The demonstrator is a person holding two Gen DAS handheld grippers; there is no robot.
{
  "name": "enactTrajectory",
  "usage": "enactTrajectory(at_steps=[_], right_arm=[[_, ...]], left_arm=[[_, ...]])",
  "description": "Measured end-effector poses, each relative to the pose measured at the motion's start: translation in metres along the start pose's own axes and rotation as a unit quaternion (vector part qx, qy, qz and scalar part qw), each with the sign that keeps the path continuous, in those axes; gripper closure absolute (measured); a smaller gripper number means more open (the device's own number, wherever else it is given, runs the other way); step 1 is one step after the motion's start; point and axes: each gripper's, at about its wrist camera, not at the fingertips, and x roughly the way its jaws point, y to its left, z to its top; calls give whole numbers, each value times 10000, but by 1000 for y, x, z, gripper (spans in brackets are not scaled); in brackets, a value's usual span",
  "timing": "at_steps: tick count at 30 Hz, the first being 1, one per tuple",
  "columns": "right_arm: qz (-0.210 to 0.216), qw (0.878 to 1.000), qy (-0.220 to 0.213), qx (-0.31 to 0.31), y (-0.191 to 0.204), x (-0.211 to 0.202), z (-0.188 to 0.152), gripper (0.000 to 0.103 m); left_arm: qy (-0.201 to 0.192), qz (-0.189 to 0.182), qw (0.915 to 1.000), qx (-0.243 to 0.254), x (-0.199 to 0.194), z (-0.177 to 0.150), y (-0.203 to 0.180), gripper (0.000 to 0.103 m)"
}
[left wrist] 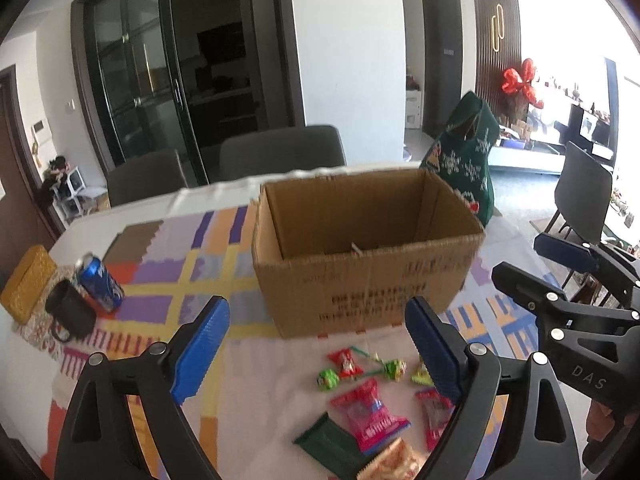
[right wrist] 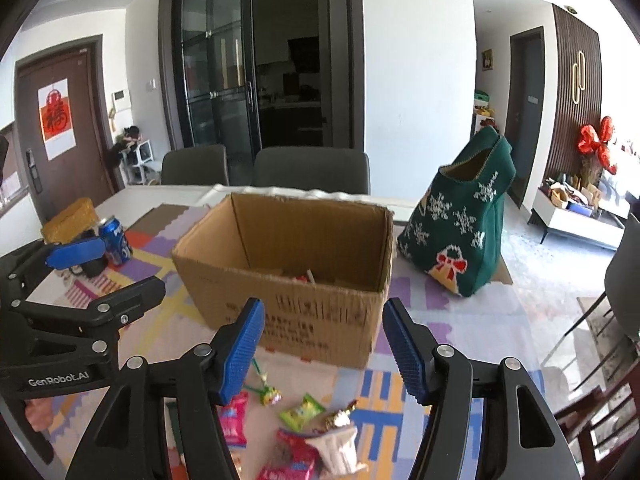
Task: Organize snacks
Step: 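Open both tools over the box and pull them back toward the snacks, then grasp the pink hawthorn packet with the left tool while the right tool grasps the white packet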
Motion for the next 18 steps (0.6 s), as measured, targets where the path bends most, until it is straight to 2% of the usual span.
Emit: enactTrajectory(at_steps=[8, 18], right_arm=[[-41, 9995, 308, 4, 1, -2, -25, 41], [-196, 9967, 780, 148, -8, 15, -57, 41]], left_arm=[[517, -60, 9985, -150, 14, -31, -4, 13], [1057, -63, 9942, -176, 41, -60, -9, 13]])
